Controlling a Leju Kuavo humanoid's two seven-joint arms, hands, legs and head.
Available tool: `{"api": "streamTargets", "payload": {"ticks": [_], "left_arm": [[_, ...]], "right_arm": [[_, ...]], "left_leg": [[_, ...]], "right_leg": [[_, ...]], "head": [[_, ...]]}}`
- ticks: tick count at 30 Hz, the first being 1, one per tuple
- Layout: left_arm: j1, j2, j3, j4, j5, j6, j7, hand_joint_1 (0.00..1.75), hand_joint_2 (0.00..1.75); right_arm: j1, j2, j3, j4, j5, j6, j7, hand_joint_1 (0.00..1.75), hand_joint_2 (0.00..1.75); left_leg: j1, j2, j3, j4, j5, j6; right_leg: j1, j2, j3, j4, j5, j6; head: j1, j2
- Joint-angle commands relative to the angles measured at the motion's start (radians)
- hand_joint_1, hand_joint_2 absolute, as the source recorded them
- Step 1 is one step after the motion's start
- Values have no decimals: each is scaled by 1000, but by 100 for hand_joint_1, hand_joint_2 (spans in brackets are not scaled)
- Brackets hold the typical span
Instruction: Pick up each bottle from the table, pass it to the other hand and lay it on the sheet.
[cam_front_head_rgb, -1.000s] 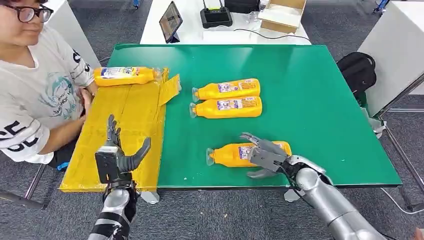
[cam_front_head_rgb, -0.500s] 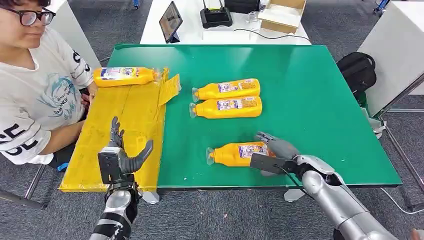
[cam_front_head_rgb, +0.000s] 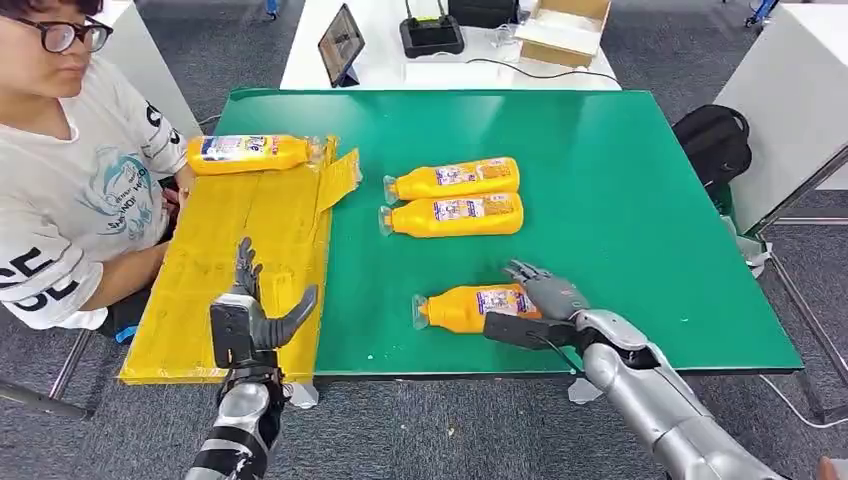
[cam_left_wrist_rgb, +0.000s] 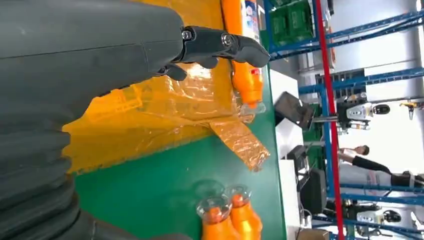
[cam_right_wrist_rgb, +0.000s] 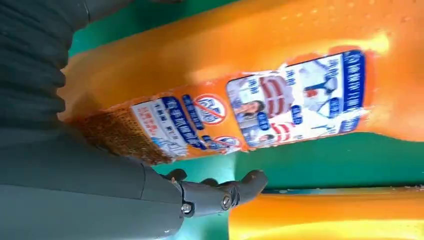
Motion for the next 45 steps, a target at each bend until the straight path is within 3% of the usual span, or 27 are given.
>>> {"api": "streamTargets", "payload": {"ticks": [1,2,3,4,15,17,19,21,24,27,30,32,35,39,45], "left_arm": [[-40,13,-5,87,-6,0,19,0,175],[-40,13,-5,87,-6,-1,19,0,175],[-40,13,-5,87,-6,0,19,0,175],[-40,12,-5,87,-6,0,19,0,175],[-29,15,1,67,1,-9,24,0,175],[-18,14,8,49,2,-10,23,0,175],[9,6,17,-3,2,-16,23,0,175],[21,4,17,-25,-4,-16,32,0,175],[21,3,16,-25,-4,-16,32,0,175],[18,4,16,-21,-4,-18,33,0,175],[32,-17,5,-67,23,-51,31,0,175],[40,-28,-20,-107,46,-64,35,0,175],[54,-26,-93,-179,139,-142,84,0,175],[88,-4,-183,-258,255,-274,153,0,175],[93,0,-190,-264,258,-275,153,0,175]], "right_arm": [[-9,85,53,188,26,-4,-19,70,175],[-11,84,60,191,33,-3,-21,145,175],[-12,83,62,194,35,-4,-23,166,175],[-13,82,63,195,37,-5,-25,175,175],[8,48,35,92,13,-1,-48,175,175],[46,81,-38,31,-27,-69,-86,175,175],[136,180,-177,-118,-46,-223,-146,175,175],[159,196,-177,-191,-15,-207,-92,175,175],[160,193,-179,-191,-15,-207,-92,175,175],[159,190,-187,-181,-17,-204,-95,175,175],[232,341,-357,-380,-94,-446,-293,175,175],[250,376,-386,-480,-111,-508,-313,175,175],[269,410,-427,-552,-161,-622,-403,175,175],[298,414,-454,-531,-204,-641,-467,175,175],[300,417,-453,-518,-209,-641,-480,175,175]], "left_leg": [[1,1,6,-2,0,1],[1,0,5,-2,0,1],[1,1,7,-3,0,1],[1,0,6,-2,0,1],[1,-2,10,-2,0,1],[1,-1,10,-2,-1,1],[1,-1,11,-2,-1,1],[1,2,11,-3,-2,0],[1,5,8,0,-4,1],[1,0,3,0,-2,0],[1,-1,5,0,-3,2],[0,2,-2,1,-1,1],[-1,3,-1,3,-4,1],[1,-4,0,0,-2,1],[0,0,-1,-1,-2,1]], "right_leg": [[2,0,6,-3,0,-3],[2,-1,6,-3,0,-3],[2,-1,7,-4,0,-4],[2,-1,6,-3,0,-3],[2,-3,10,-3,0,-3],[1,-3,10,-3,-1,-3],[2,-3,11,-3,-1,-4],[2,0,10,-3,-1,-4],[2,4,7,0,-2,-5],[1,-2,2,0,-1,-3],[2,-3,6,-1,-3,-5],[0,0,-2,2,-1,-3],[0,1,-1,5,-4,-5],[2,-5,2,0,-3,-4],[0,-2,-1,0,-1,-3]], "head": [[0,0],[0,0],[0,0],[0,0],[0,0],[0,0],[0,0],[0,0],[0,0],[-1,0],[0,0],[0,0],[0,0],[0,0],[0,0]]}}
